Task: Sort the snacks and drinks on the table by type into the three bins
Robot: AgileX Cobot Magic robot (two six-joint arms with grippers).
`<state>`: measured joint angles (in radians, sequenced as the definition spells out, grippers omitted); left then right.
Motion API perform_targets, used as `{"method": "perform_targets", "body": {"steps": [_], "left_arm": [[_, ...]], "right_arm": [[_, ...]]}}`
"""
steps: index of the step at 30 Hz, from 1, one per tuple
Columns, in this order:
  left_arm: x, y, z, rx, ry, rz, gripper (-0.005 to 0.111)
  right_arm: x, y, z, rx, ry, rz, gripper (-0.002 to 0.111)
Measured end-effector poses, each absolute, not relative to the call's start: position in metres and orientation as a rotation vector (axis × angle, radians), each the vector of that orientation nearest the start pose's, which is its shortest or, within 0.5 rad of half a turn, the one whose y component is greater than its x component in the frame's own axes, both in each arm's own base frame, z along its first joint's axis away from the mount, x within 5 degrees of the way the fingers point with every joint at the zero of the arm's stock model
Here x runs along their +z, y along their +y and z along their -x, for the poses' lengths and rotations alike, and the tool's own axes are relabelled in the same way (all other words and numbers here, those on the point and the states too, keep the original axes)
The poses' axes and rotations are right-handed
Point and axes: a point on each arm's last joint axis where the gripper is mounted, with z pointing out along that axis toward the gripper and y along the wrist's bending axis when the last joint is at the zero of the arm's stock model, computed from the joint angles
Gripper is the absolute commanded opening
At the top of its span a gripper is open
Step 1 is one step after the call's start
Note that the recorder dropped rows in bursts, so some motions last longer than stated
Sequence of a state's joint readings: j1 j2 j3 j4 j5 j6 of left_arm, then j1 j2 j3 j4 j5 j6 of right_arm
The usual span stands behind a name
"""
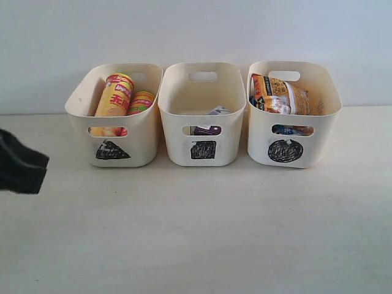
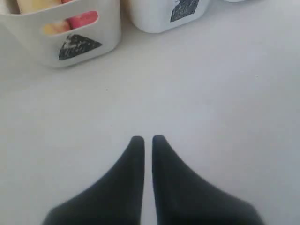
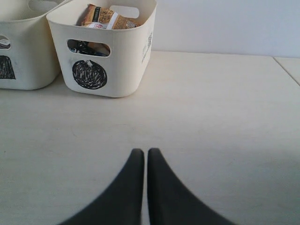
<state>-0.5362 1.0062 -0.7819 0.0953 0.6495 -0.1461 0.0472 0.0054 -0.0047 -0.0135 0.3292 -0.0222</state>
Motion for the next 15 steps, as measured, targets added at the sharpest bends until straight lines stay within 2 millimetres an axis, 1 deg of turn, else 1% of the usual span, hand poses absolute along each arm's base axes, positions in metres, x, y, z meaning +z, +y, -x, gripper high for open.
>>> {"method": "perform_targets", "body": {"steps": [4, 7, 10, 15], "left_arm": [[0.303, -0.085, -0.148, -0.280, 2.325, -0.478, 0.004], [0.303, -0.079, -0.138, -0.301, 2.297, -0.463, 0.004], [0.301, -0.075, -0.130, -0.321, 2.242, -0.451, 0.004], [0.296, -0.067, -0.117, -0.362, 2.104, -0.429, 0.004]], "right_arm": [[0.185, 0.002, -0.054, 0.005, 1.812, 0.071, 0.000], [0.185, 0.002, -0.054, 0.005, 1.812, 0.071, 0.000], [0.185, 0.002, -0.054, 0.005, 1.812, 0.071, 0.000], [0.185, 0.002, -0.054, 0.005, 1.812, 0.071, 0.000]]}}
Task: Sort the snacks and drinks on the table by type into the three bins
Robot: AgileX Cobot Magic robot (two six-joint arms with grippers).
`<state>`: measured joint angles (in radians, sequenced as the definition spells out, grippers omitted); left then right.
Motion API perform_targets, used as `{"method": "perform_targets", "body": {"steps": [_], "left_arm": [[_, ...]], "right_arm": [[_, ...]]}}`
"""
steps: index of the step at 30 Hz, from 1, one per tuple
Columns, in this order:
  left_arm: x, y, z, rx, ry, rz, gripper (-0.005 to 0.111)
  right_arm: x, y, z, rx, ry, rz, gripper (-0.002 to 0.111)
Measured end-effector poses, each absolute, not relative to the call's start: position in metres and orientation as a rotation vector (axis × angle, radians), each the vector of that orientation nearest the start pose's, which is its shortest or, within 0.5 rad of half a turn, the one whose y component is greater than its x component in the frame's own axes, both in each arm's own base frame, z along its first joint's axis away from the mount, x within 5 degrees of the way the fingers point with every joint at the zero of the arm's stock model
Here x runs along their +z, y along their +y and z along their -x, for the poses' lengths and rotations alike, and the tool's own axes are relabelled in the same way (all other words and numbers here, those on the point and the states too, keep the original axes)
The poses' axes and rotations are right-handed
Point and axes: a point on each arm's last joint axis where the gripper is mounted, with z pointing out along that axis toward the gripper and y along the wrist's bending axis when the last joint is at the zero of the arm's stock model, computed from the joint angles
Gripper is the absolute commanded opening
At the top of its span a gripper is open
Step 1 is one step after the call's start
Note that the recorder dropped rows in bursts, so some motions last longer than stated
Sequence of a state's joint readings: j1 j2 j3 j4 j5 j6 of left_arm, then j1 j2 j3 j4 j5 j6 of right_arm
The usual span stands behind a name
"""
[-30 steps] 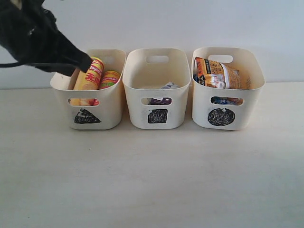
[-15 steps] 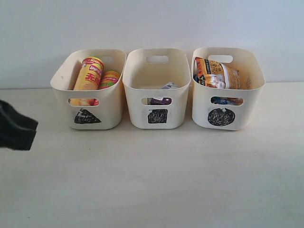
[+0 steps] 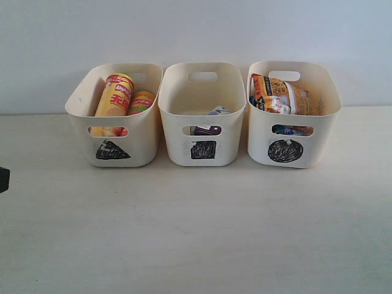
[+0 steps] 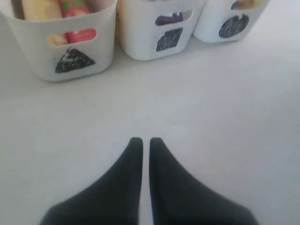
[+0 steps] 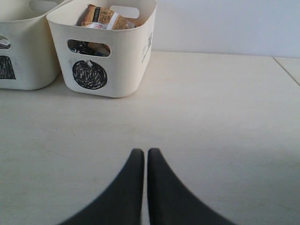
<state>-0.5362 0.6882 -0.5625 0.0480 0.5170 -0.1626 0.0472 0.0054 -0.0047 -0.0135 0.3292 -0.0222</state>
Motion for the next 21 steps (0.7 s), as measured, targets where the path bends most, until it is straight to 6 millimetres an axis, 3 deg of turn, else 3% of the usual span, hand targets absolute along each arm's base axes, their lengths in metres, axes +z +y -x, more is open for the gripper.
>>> {"method": "perform_targets", "body": {"steps": [10, 21], "left_arm": [[0.280, -0.038, -0.082, -0.388, 1.814, -0.288, 0.004], [0.239, -0.010, -0.051, -0.225, 1.621, -0.102, 0.004]], "right_arm": [[0.185, 0.002, -0.054, 0.005, 1.812, 0.071, 0.000], [0.185, 0.002, -0.054, 0.005, 1.812, 0.071, 0.000]]}}
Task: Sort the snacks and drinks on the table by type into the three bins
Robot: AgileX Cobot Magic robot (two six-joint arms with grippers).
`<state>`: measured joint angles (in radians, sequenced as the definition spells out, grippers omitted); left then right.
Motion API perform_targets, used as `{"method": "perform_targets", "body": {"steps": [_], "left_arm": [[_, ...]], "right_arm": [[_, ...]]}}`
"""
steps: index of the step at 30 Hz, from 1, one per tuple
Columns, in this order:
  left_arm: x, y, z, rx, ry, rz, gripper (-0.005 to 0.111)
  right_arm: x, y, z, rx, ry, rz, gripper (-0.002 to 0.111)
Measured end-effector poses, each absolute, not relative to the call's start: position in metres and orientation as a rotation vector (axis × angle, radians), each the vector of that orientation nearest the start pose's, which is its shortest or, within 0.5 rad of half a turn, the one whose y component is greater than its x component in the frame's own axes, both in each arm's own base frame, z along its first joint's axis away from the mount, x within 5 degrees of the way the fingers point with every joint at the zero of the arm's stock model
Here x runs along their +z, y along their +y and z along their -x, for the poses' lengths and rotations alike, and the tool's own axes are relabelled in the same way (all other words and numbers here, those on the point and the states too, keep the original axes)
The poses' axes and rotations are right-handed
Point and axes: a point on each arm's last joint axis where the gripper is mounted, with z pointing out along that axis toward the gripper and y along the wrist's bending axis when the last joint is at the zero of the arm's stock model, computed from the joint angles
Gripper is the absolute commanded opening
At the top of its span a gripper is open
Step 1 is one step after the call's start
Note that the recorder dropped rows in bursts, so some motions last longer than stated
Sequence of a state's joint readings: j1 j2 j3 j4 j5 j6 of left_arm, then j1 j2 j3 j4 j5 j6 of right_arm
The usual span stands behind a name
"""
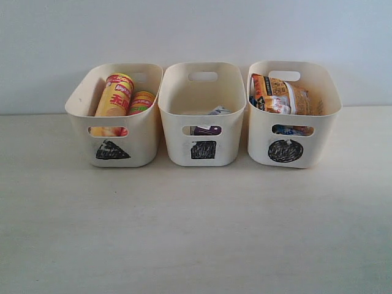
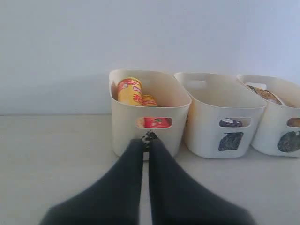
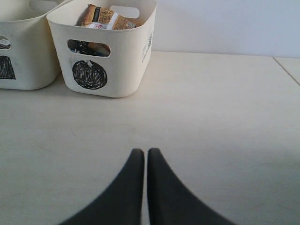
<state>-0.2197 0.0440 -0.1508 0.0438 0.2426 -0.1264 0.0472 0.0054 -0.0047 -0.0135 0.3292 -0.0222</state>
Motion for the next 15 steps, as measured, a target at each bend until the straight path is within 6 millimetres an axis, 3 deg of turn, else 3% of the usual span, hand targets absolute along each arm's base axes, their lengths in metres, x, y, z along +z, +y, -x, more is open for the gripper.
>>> {"method": "perform_targets", "body": {"steps": [15], "left_arm": [[0.196, -0.008, -0.055, -0.139, 1.682, -0.106, 0.004]], "right_arm": [[0.185, 0.002, -0.054, 0.005, 1.812, 0.071, 0.000]]}}
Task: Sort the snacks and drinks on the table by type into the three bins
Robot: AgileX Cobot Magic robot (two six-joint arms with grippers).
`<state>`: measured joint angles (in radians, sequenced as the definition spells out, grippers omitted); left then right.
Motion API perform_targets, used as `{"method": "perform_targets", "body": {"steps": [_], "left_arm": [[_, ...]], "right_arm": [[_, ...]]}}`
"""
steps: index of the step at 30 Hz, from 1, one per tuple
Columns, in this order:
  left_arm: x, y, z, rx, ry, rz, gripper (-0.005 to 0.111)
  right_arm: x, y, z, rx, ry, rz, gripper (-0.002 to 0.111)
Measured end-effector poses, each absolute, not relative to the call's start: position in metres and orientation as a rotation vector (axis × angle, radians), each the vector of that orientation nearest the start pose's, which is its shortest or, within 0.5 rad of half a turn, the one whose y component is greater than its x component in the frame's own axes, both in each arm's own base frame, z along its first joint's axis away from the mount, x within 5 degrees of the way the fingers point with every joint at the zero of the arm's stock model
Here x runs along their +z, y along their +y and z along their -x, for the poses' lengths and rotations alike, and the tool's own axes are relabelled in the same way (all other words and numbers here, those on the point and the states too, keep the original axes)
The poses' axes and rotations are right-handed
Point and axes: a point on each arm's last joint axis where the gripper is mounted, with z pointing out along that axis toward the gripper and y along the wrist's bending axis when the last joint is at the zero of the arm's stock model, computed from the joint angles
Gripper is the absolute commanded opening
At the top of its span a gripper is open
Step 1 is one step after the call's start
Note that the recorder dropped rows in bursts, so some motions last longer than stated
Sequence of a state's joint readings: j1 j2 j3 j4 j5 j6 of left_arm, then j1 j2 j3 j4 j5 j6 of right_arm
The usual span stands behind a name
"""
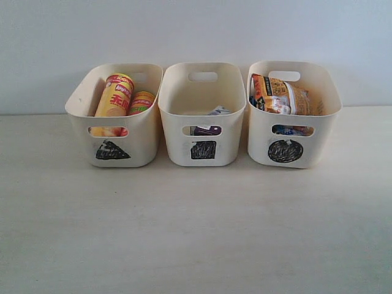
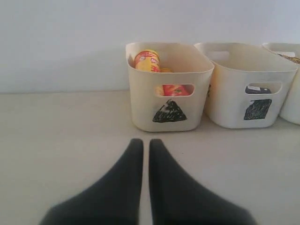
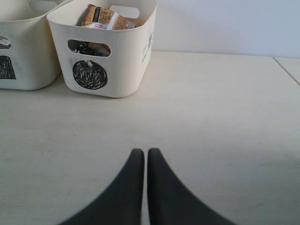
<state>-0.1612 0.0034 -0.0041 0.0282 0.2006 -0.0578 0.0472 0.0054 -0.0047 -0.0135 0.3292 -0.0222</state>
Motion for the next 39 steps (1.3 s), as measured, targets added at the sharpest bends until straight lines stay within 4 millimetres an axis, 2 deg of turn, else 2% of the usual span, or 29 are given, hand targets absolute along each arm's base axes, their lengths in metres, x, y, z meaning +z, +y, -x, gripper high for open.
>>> {"method": "perform_targets", "body": {"steps": [10, 39], "left_arm": [[0.1895, -0.0052, -0.0547, -0.085, 1.757, -0.072, 0.004], [0.1893, -0.0052, -0.0547, -0.084, 1.759, -0.073, 0.004]], "right_arm": [[0.1848, 0.0022, -0.0540, 0.005, 1.812, 0.071, 0.000], [0.1848, 0.0022, -0.0540, 0.005, 1.812, 0.071, 0.000]]}}
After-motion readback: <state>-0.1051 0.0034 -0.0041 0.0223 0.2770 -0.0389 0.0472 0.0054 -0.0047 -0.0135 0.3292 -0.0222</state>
